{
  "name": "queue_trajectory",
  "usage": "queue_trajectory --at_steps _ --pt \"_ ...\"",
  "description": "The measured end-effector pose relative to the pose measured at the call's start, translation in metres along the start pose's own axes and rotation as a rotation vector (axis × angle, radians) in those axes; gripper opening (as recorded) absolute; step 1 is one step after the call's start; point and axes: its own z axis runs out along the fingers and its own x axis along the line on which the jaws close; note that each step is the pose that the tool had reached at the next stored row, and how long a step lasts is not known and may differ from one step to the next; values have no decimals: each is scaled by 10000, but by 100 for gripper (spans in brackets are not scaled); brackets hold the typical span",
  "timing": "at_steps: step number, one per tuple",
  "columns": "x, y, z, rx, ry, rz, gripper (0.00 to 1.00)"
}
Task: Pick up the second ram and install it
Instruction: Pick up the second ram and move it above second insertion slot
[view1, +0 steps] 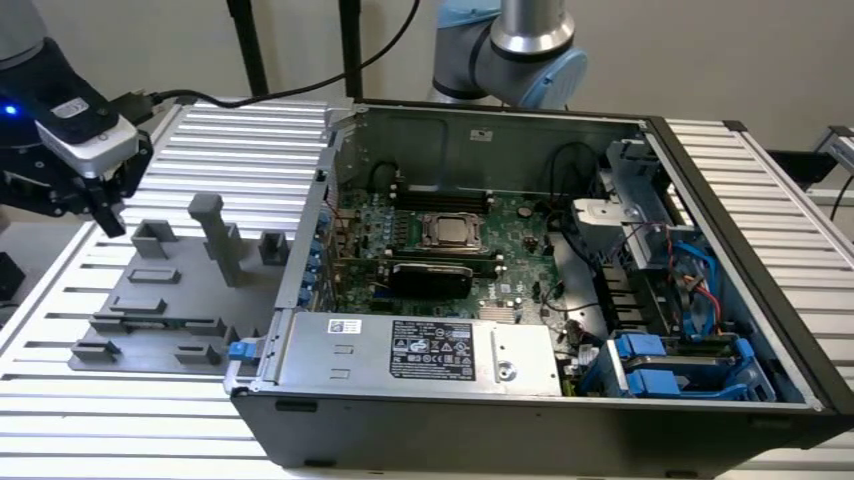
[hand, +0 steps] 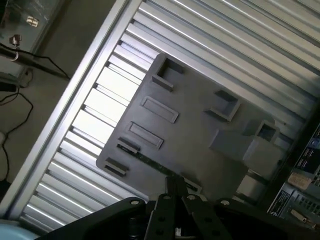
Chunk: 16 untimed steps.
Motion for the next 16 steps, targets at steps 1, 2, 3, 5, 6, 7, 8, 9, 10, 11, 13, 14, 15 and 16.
queue_trajectory --at_steps 1,2,3,5,6,7,8,9,10,11,13,14,15,16 --pt "0 0 5 -4 9 -184 11" --pt "0 -1 11 -7 17 -365 11" --pt "0 -1 16 -11 25 -544 11" --pt "1 -2 27 -18 44 -909 11" --pt "0 -2 33 -22 52 -1088 11" --pt "1 -2 39 -26 61 -1268 11" --pt "1 -2 45 -30 70 -1447 11" --pt "1 -3 51 -34 79 -1643 11" --pt "1 -3 58 -37 88 -1823 11" --pt "1 -3 63 -41 97 -2002 11" --pt "2 -4 76 -49 114 -2366 11" --pt "2 -4 82 -52 122 -2547 11" --pt "2 -5 88 -56 131 -2726 11" --pt "2 -5 94 -59 140 -2911 11"
